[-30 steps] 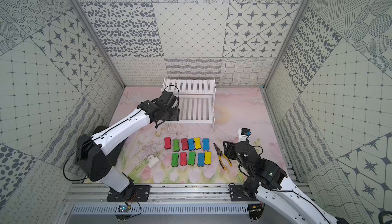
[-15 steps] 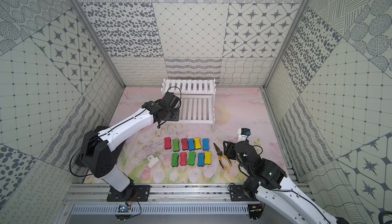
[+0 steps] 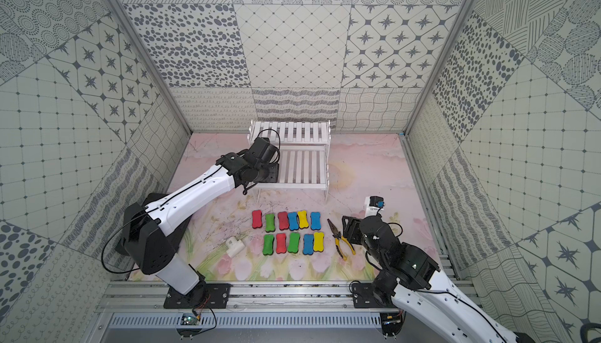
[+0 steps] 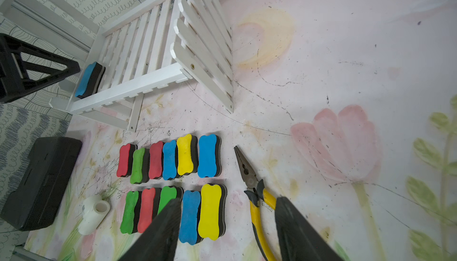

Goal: Remove the whiteboard erasers from the shelf
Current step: Pick up the whiteboard eraser from the shelf.

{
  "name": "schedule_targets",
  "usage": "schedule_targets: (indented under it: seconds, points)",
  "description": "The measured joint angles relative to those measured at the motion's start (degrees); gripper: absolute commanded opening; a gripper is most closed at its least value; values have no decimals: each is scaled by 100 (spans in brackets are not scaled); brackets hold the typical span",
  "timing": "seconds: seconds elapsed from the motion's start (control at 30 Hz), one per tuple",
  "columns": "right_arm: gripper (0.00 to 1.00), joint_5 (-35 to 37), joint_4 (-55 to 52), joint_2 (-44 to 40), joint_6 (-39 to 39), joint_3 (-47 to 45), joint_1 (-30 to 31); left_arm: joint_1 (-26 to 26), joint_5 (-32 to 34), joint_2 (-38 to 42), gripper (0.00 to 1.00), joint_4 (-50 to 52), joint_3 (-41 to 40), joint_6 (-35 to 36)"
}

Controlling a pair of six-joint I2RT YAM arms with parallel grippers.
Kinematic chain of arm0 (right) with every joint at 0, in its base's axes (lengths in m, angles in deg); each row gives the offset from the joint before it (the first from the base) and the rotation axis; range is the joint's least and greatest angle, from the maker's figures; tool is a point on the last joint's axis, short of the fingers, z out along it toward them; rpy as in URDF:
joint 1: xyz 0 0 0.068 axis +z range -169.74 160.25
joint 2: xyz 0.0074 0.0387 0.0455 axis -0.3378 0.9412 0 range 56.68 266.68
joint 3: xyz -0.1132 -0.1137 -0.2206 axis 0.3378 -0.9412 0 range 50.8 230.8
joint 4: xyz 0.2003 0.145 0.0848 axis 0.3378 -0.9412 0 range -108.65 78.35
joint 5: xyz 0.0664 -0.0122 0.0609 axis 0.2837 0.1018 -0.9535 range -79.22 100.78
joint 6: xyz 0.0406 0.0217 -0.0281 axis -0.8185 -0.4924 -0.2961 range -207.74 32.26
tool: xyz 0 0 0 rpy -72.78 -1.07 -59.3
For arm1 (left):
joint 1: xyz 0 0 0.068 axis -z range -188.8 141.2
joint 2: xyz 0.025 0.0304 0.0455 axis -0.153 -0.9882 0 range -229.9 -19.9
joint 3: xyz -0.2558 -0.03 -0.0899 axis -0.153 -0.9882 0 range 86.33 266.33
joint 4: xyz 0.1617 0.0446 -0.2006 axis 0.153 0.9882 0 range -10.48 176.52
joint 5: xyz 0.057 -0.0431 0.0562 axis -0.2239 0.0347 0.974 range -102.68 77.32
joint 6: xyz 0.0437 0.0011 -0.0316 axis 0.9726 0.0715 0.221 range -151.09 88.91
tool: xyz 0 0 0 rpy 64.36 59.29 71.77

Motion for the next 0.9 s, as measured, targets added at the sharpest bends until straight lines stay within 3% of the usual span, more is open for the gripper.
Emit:
schedule_targets:
  seconds: [0.4,0.57,0.7,0.9]
  points:
    - [65,7,0,-24,2,0,-2,-177,177,-481,65,293,223,-7]
    - [65,4,0,-50,0,0,-2,-179,229,-638,57,354,223,-22]
    - [65,9,0,-94,0,0,-2,-181,249,-680,43,367,212,-39]
    - [65,9,0,-96,0,0,-2,-181,264,-684,37,374,208,-28]
